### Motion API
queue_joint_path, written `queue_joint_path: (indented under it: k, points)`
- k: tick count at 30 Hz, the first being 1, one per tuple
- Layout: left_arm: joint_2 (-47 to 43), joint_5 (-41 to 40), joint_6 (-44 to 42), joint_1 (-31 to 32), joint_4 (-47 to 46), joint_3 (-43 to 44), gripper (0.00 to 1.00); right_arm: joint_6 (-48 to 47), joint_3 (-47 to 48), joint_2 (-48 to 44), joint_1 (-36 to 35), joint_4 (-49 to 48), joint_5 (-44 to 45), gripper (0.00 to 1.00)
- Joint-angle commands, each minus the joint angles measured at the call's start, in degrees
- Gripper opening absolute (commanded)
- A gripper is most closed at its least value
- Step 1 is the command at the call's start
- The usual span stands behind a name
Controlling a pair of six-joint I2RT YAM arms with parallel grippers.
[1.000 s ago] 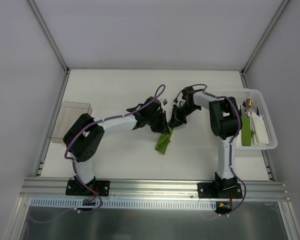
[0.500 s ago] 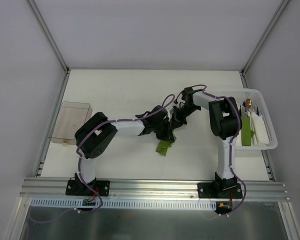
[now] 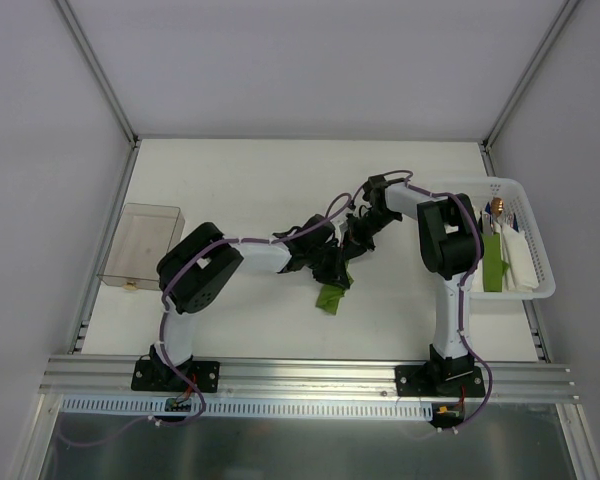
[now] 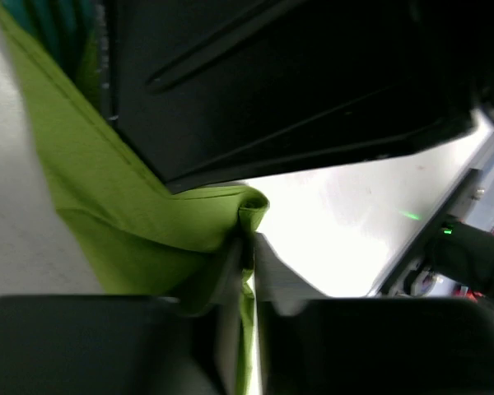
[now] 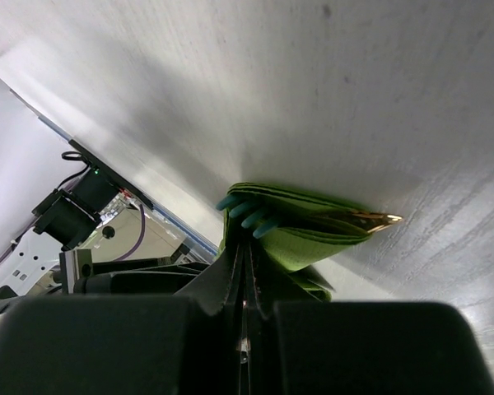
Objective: Place the utensils on the paper napkin and roll it up
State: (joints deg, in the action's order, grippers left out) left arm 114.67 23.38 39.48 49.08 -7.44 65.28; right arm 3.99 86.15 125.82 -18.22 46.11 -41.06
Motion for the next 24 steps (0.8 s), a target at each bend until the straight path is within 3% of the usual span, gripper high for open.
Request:
queue_joint_path:
  k: [1, 5, 9, 11, 18, 22, 24]
  points:
    - [3.4, 0.7, -0.6, 0.2, 5.8, -0.7, 0.16, -2.4, 0.9, -1.5, -0.2, -1.2, 7.7, 0.0]
    - [3.2, 1.3, -0.7, 0.1, 5.8, -1.0, 0.26, -2.8, 1.5, -0.3, -0.1, -0.4, 7.7, 0.0]
    - [3.8, 1.9, 0.0, -0.7, 5.7, -1.3, 0.18, -3.5, 1.9, 0.0, 0.4, 0.5, 7.0, 0.0]
    - [4.3, 2.5, -0.5, -0.7, 5.7, -1.2, 0.19, -5.9, 2.2, -0.8, 1.5, 0.7, 6.3, 0.0]
    - [4.4, 3.7, -2.0, -0.8, 5.7, -1.0, 0.34, -13.0, 8.2, -0.9, 5.0, 7.1, 6.6, 0.0]
    - [3.2, 3.6, -4.0, -0.9, 5.5, -2.0, 0.48, -13.9, 7.5, -2.8, 6.0, 7.3, 1.9, 0.0]
    - [2.2, 3.7, -5.0, -0.9, 4.6, -3.0, 0.49, -13.7, 6.6, -4.2, 5.8, 7.3, 0.0, 0.0]
